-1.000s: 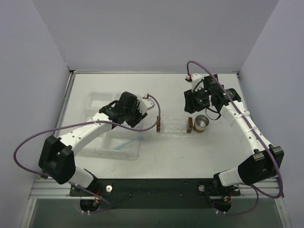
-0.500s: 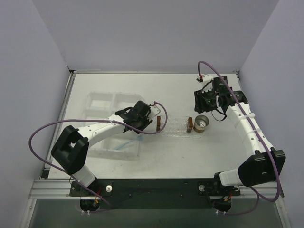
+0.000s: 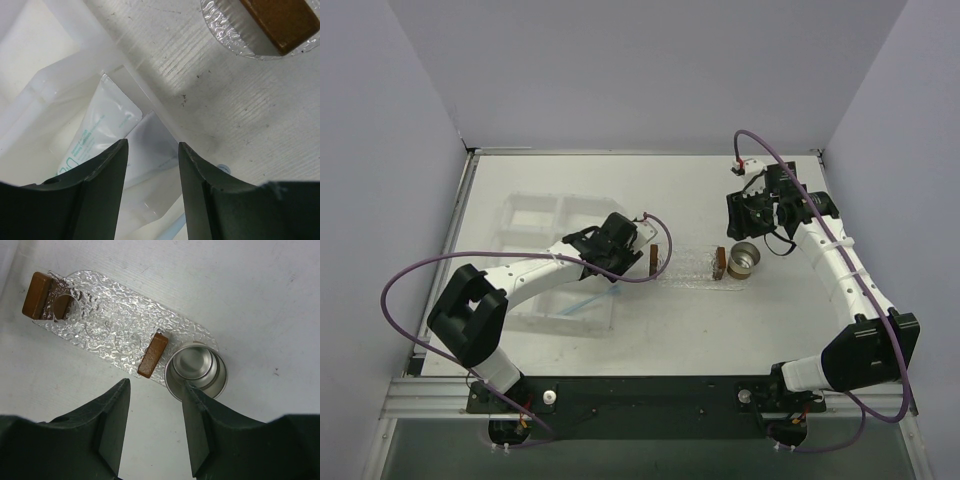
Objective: Prepare toiletry sets of a toothbrush and toothpaste on the tray
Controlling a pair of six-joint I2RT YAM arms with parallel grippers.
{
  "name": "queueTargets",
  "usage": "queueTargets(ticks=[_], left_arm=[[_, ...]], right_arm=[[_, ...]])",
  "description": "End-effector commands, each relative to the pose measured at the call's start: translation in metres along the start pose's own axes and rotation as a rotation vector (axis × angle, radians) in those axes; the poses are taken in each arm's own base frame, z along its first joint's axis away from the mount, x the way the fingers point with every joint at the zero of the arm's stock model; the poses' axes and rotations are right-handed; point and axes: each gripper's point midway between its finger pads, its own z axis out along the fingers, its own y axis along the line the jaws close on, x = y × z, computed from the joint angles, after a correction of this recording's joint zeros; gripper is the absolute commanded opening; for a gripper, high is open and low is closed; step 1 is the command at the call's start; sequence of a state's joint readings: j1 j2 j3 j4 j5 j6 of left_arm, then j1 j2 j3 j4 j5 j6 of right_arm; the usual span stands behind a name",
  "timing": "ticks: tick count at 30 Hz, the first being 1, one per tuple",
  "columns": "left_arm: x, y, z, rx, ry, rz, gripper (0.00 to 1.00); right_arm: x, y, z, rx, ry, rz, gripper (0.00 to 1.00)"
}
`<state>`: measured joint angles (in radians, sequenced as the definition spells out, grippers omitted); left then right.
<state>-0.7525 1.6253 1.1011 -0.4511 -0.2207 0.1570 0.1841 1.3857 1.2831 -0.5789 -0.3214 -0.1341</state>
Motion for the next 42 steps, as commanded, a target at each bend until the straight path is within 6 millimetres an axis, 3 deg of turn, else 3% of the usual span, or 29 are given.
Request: queueTargets(ticks=[1, 15, 32, 39, 42], left_arm=[[-0.022, -0.002, -0.009, 0.007, -0.080, -0.028, 0.55], [-0.011, -0.008, 0.007, -0.033, -0.033, 0.007, 0.55], [-0.007, 0.007, 0.011, -0.155, -0.032, 0.066, 0.54], [-0.008, 0.008, 0.010, -0.157, -0.033, 0.075, 0.47], [-0.007, 0.007, 0.010, -0.150, -0.028, 0.077, 0.38]], right_arm=[[0.002, 0.003, 0.003, -0.020, 0.000, 0.009, 0.41], [0.008, 0.004, 0.010, -0.033, 0.018, 0.007, 0.41], [0.013, 0.008, 0.012, -0.057, 0.030, 0.011, 0.41], [0.014, 0.009, 0.012, -0.064, 0.029, 0.012, 0.41], [0.015, 0.009, 0.013, -0.065, 0.033, 0.014, 0.41]])
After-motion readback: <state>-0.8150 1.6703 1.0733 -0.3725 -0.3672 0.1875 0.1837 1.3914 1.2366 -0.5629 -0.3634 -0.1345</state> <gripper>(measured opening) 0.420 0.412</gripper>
